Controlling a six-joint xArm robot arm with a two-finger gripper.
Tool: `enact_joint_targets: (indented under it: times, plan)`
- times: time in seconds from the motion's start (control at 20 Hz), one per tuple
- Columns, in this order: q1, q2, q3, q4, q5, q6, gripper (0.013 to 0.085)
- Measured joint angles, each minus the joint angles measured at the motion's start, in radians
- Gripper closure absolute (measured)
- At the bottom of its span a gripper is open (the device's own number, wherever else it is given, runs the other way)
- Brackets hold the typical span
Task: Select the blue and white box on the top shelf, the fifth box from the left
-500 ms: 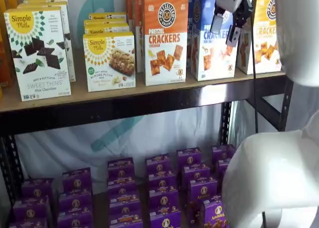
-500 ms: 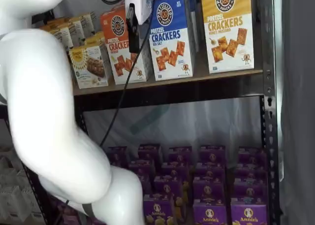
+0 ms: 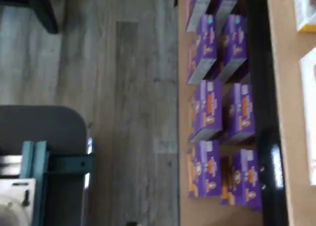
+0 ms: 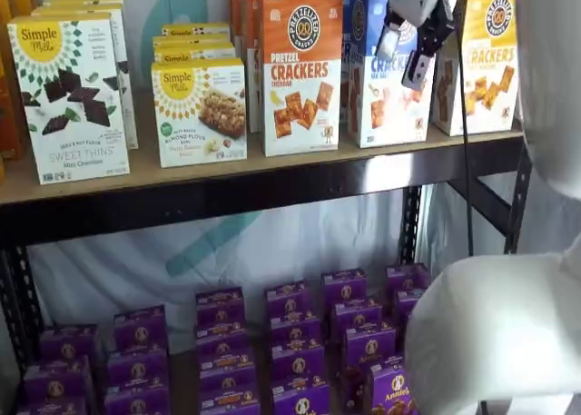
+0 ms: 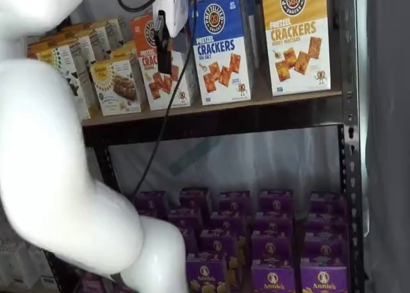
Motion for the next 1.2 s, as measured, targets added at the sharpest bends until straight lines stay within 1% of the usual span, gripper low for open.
enact_joint_targets:
  times: [0.15,0.3,0.45,0.5,0.65,0.8,0.9,1.2]
  plan:
    - [-0.023,-0.031,0.026,0.052,-0.055,-0.004,0.013]
    - [-0.037,-0.057,0.046,0.079,-0.126,-0.01,0.013]
    - [-0.057,-0.088,0.077,0.111,-0.223,-0.022,0.013]
    - [-0.062,-0.103,0.094,0.125,-0.269,-0.026,0.013]
    - [-0.073,-0.127,0.124,0.153,-0.361,-0.036,0.013]
    - [-0.075,-0.14,0.141,0.172,-0.433,-0.04,0.013]
    - [-0.075,-0.136,0.137,0.181,-0.463,-0.041,0.013]
    - [-0.068,-0.09,0.108,0.161,-0.51,-0.056,0.013]
